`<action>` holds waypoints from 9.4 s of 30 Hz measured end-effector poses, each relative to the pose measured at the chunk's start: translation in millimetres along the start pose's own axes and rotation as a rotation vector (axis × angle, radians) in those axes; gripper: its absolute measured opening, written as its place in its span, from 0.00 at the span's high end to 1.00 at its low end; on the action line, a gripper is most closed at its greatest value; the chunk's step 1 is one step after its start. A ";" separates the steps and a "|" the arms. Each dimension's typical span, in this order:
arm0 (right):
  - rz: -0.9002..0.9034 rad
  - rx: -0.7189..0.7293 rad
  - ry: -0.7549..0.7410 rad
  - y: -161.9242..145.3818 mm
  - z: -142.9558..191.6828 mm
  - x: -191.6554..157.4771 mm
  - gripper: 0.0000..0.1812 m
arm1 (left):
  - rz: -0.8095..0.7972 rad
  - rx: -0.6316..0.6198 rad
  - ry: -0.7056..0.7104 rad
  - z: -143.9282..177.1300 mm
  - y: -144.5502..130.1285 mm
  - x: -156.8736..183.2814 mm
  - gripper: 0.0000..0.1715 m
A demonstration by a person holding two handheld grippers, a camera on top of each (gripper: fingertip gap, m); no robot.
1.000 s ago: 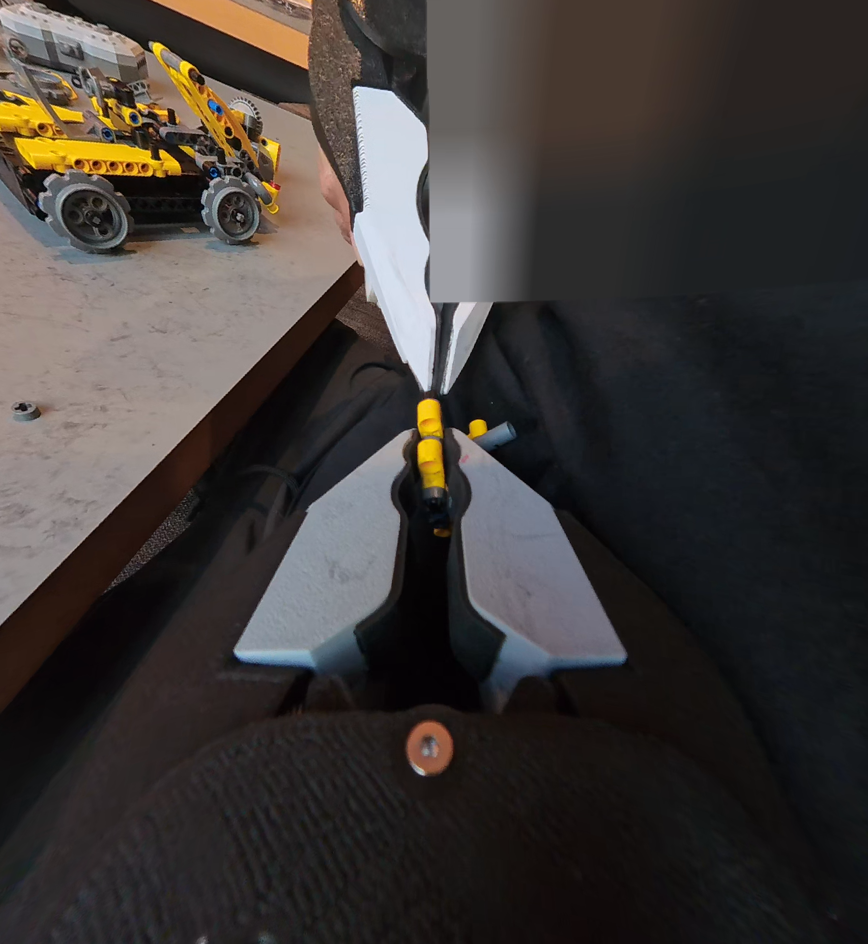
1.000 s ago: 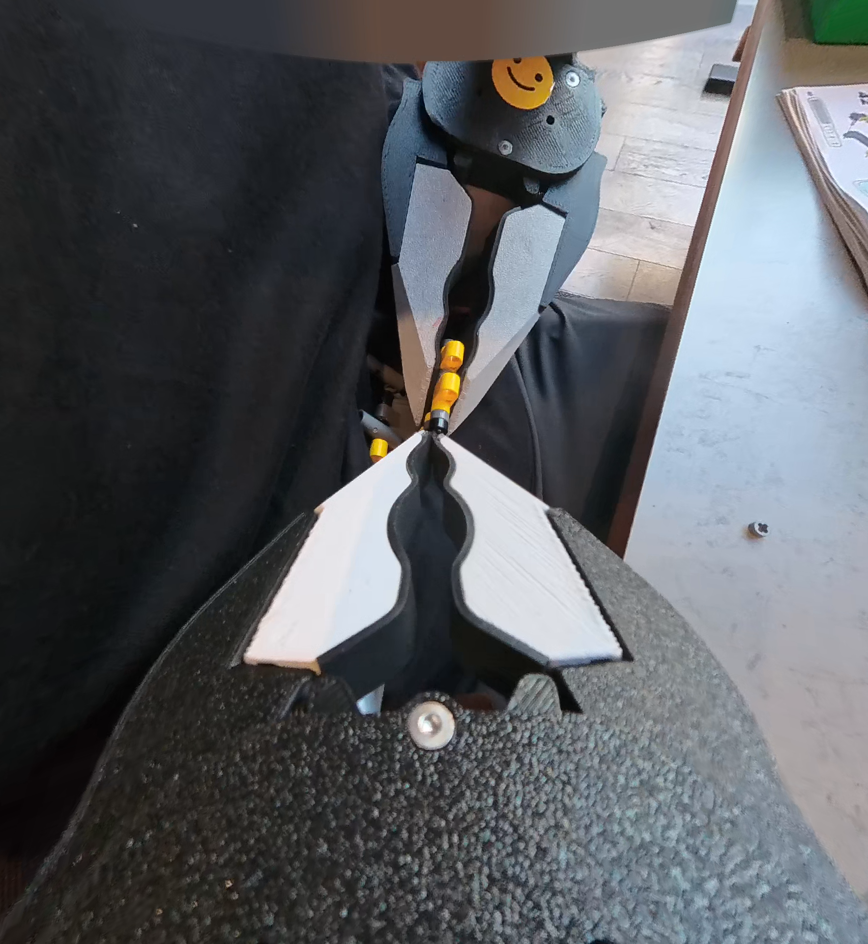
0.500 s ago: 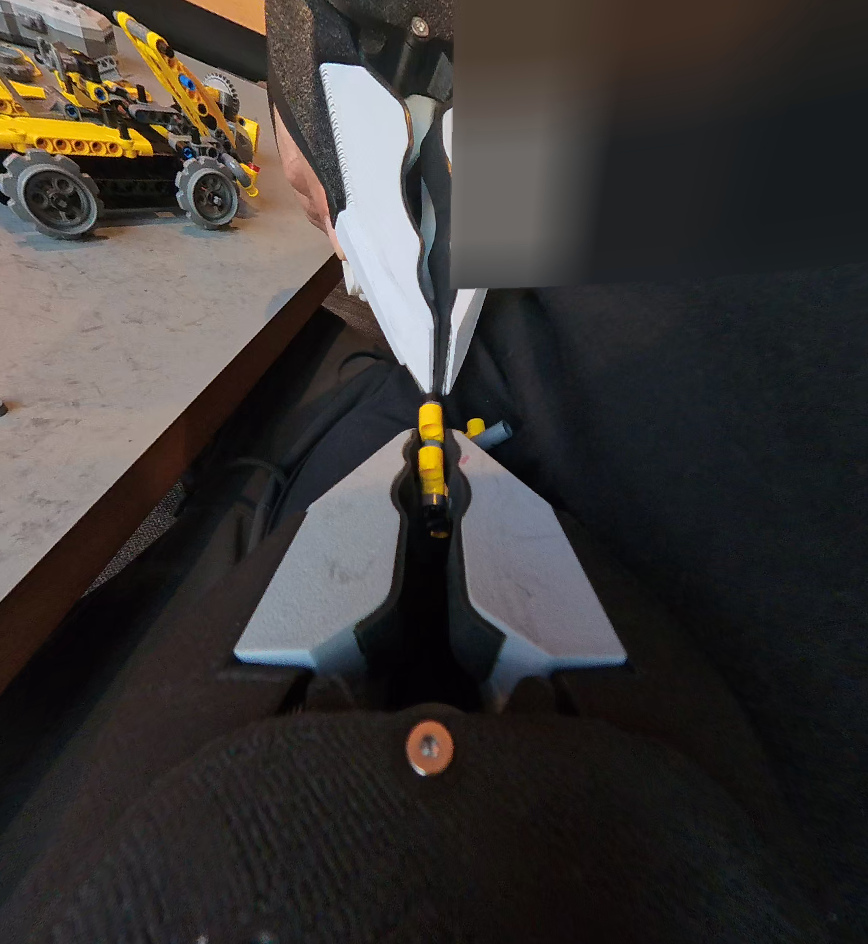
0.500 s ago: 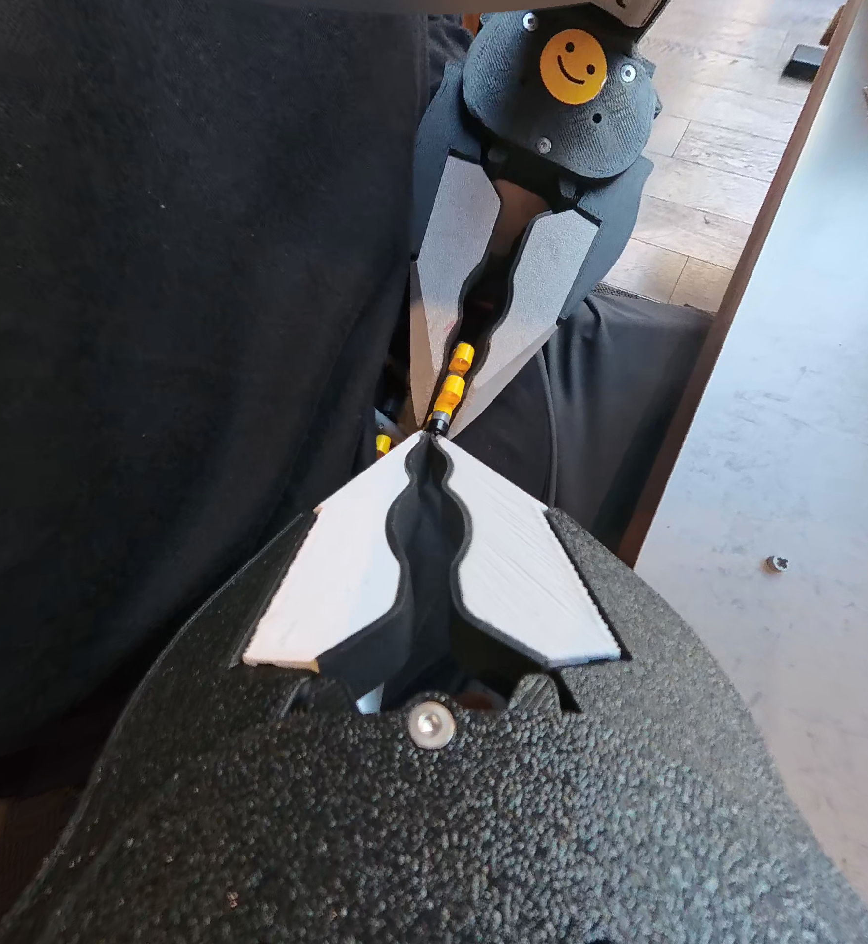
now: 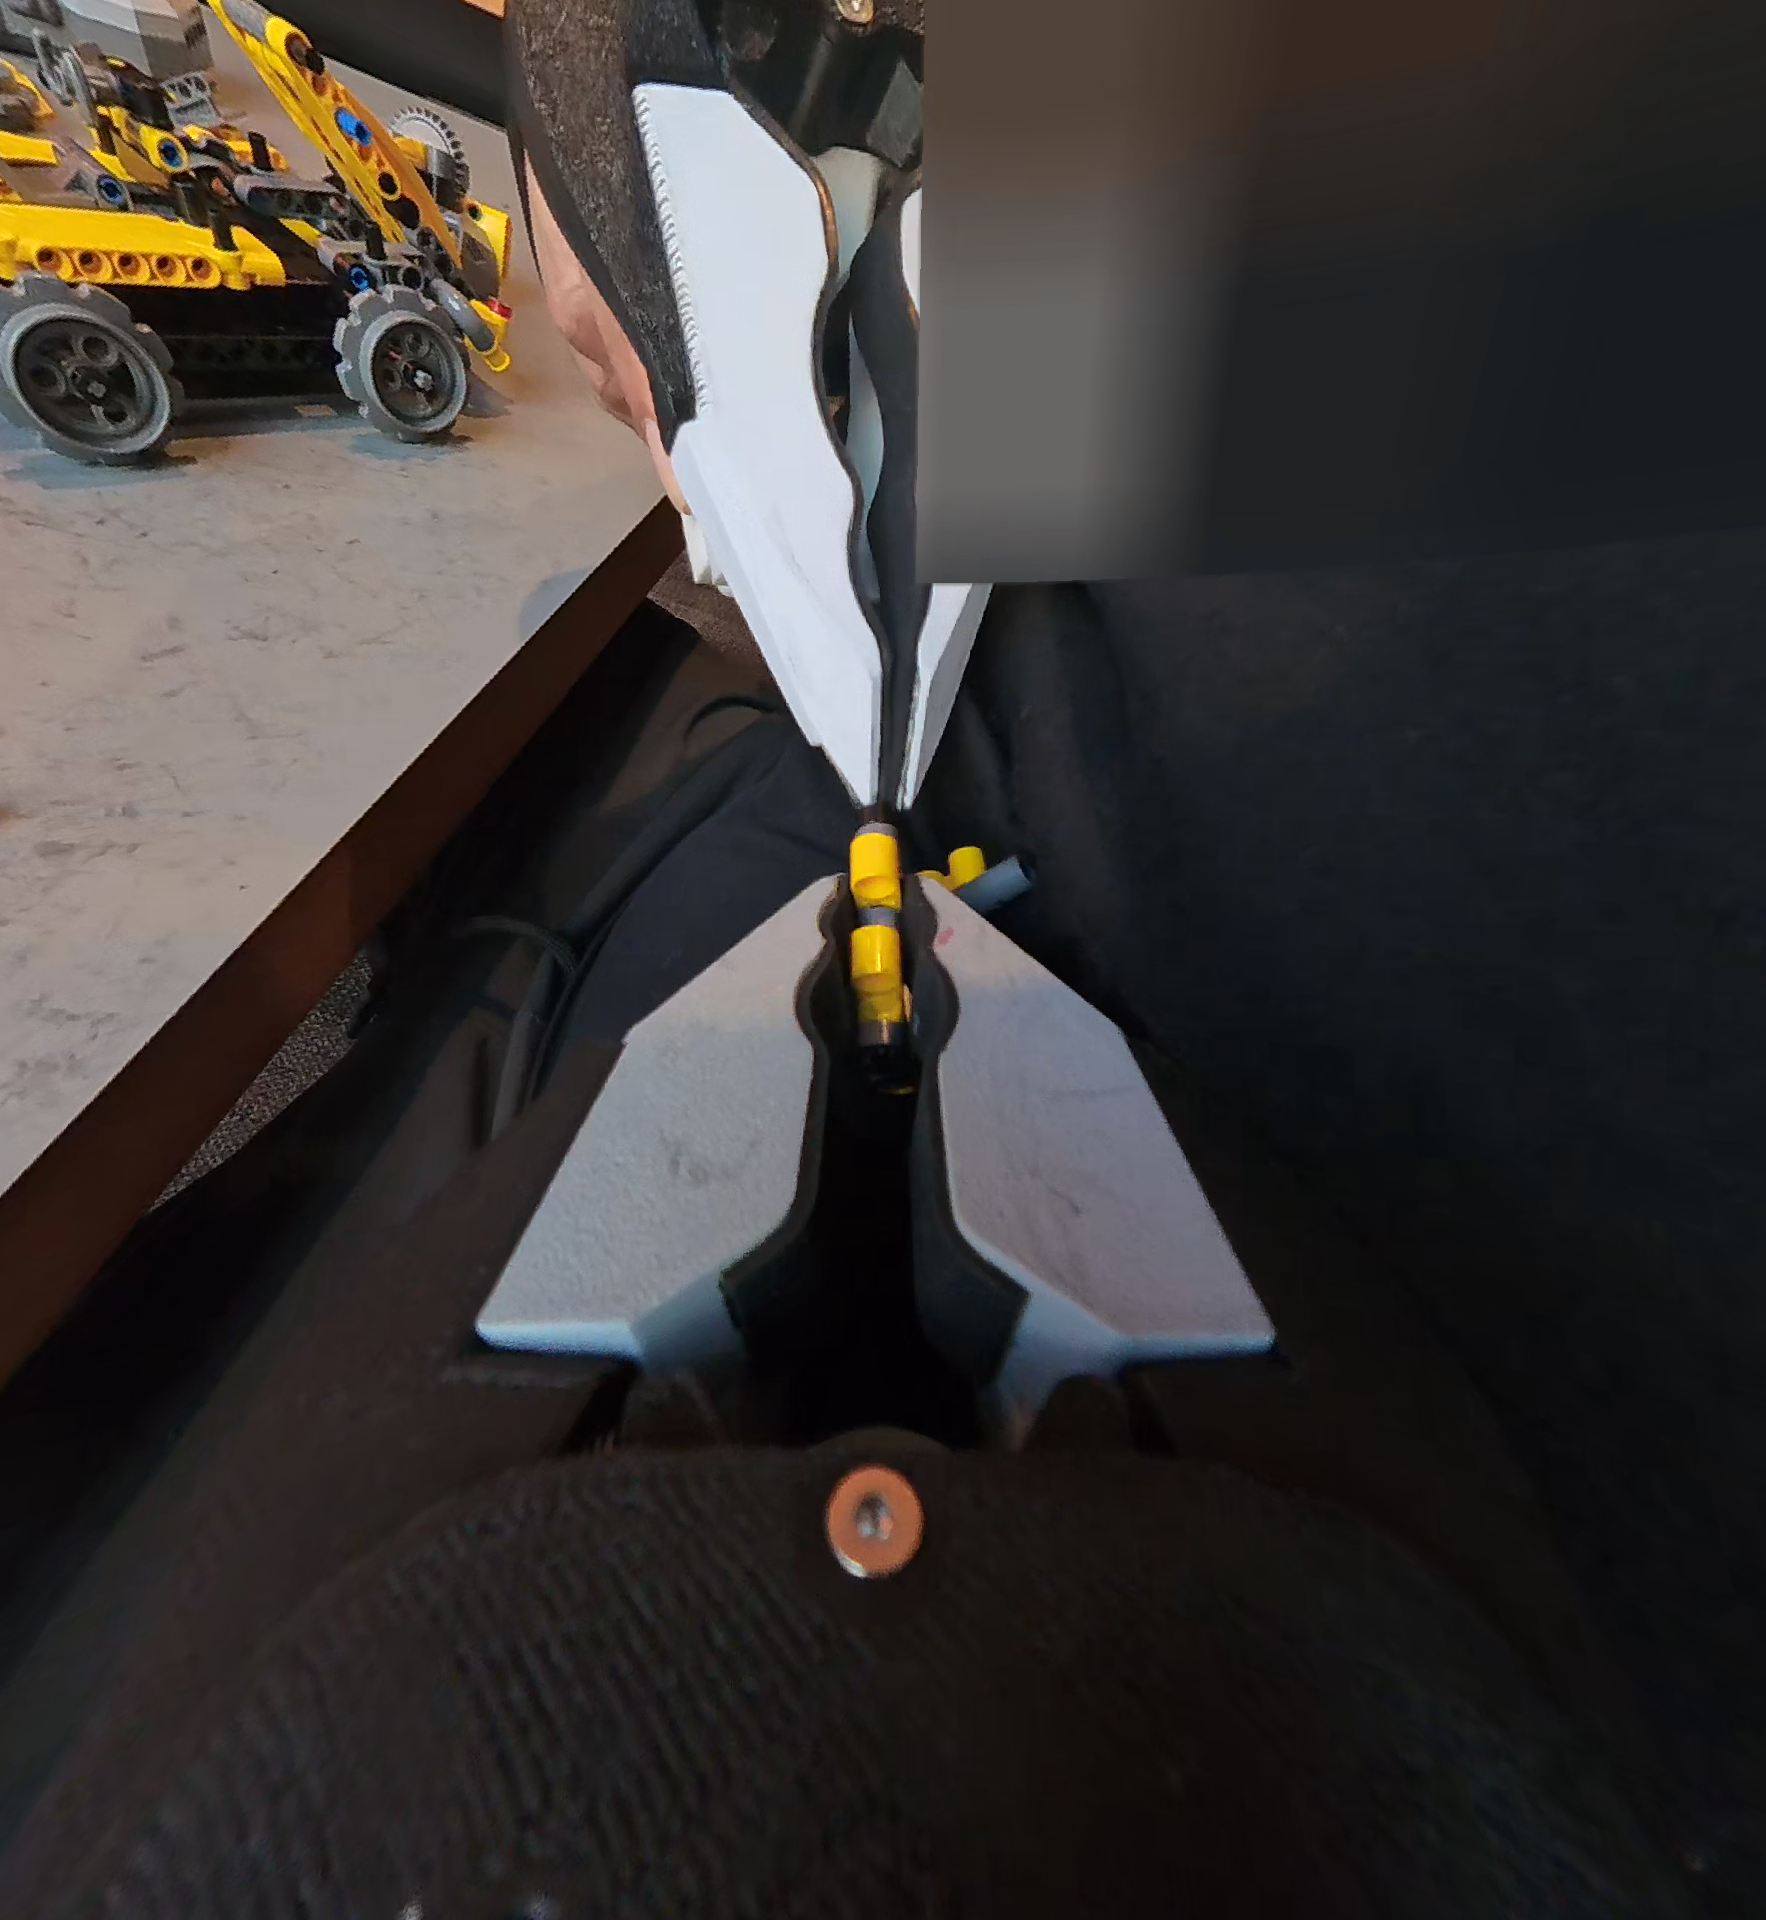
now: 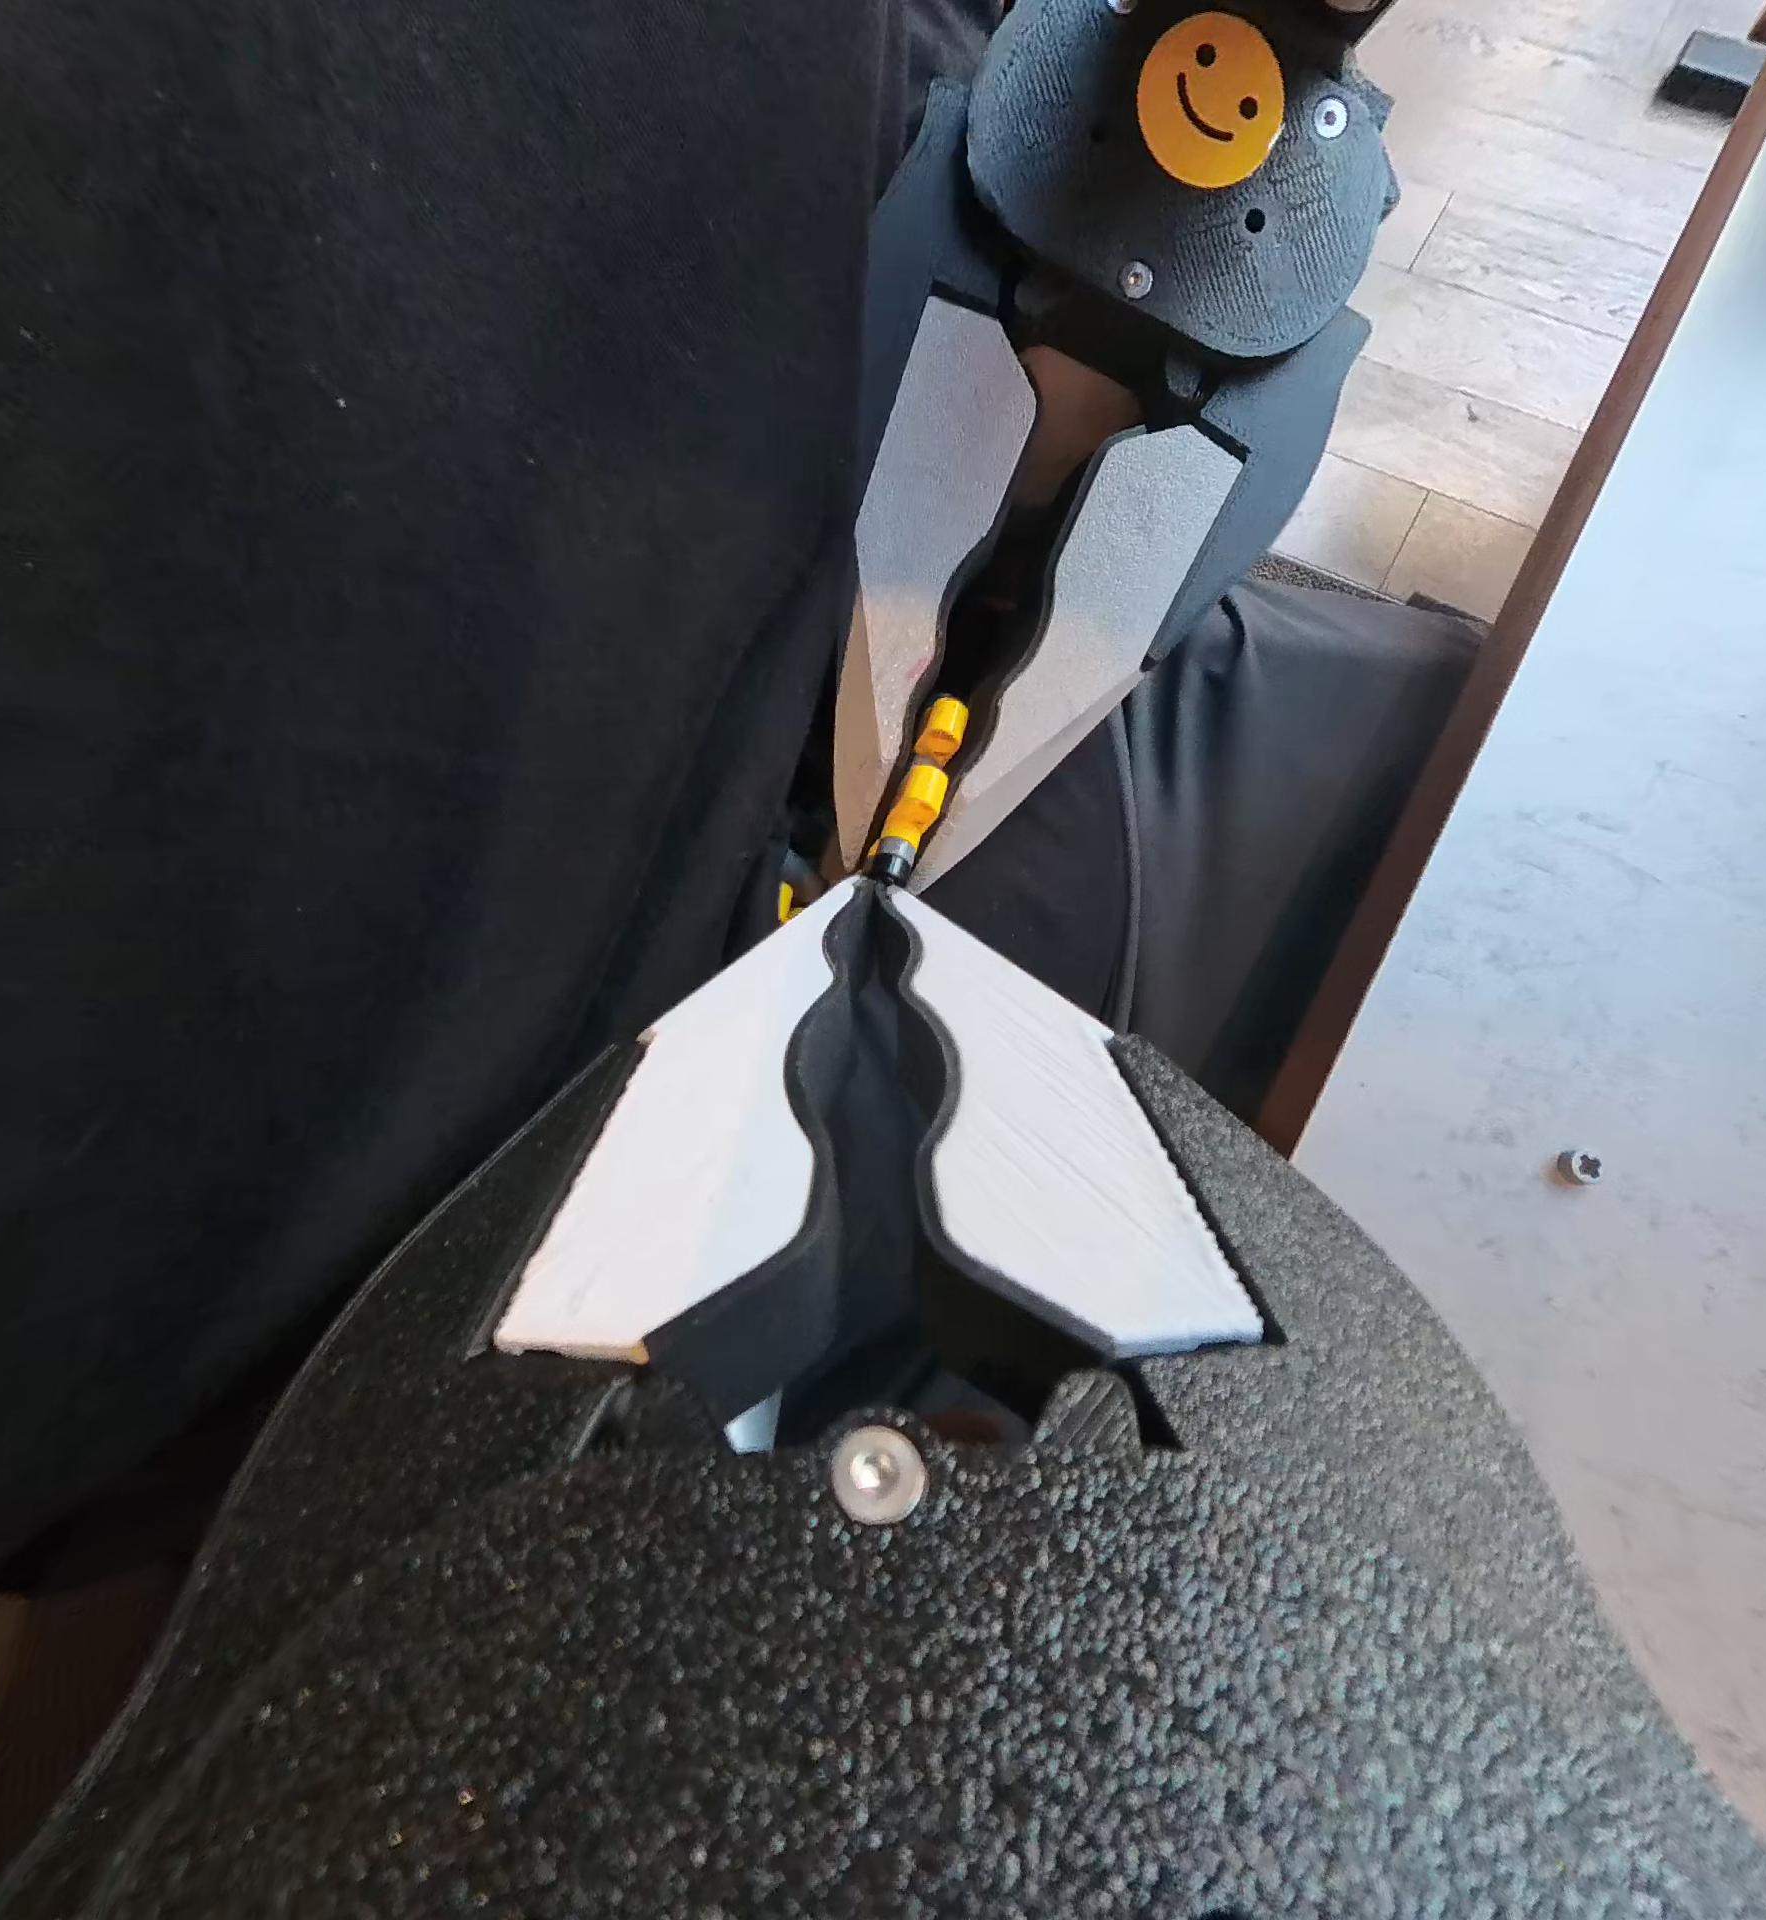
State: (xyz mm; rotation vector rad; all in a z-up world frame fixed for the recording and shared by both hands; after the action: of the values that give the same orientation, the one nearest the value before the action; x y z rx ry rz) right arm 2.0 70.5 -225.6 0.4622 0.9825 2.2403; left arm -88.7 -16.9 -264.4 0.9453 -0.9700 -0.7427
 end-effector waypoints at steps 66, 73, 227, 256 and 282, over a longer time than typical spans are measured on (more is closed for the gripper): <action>-0.195 0.226 -0.131 1.4 31.4 19.8 0.92 | -0.165 0.066 0.146 6.6 16.2 1.1 0.96; -0.248 0.256 -0.183 0.0 20.3 12.7 0.88 | -0.190 0.052 0.176 6.4 26.4 0.5 0.96; -0.512 0.347 0.009 -33.7 5.8 20.1 0.91 | 0.149 0.084 -0.124 42.8 16.2 -24.3 0.97; -0.498 0.366 0.000 -25.6 -2.5 19.3 0.96 | 0.115 0.049 -0.118 45.3 11.8 -21.3 0.96; -0.379 0.283 -0.082 -4.3 20.2 -2.5 0.96 | -0.092 -0.039 -0.059 33.4 25.0 2.4 0.97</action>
State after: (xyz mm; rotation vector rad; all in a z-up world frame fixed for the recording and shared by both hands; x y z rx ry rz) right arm 16.5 81.6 -215.7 0.4433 1.2365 1.7424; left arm -115.7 -19.3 -232.5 0.9432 -0.9650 -0.8682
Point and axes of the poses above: each gripper's, where its closed fingertips meet, z back along the fingers, y out of its top, x = y × z across the jaws, the point moved 8 cm from there along z, back along the fingers, and after that the axes turned 11 degrees about -y, right-handed, at the moved point
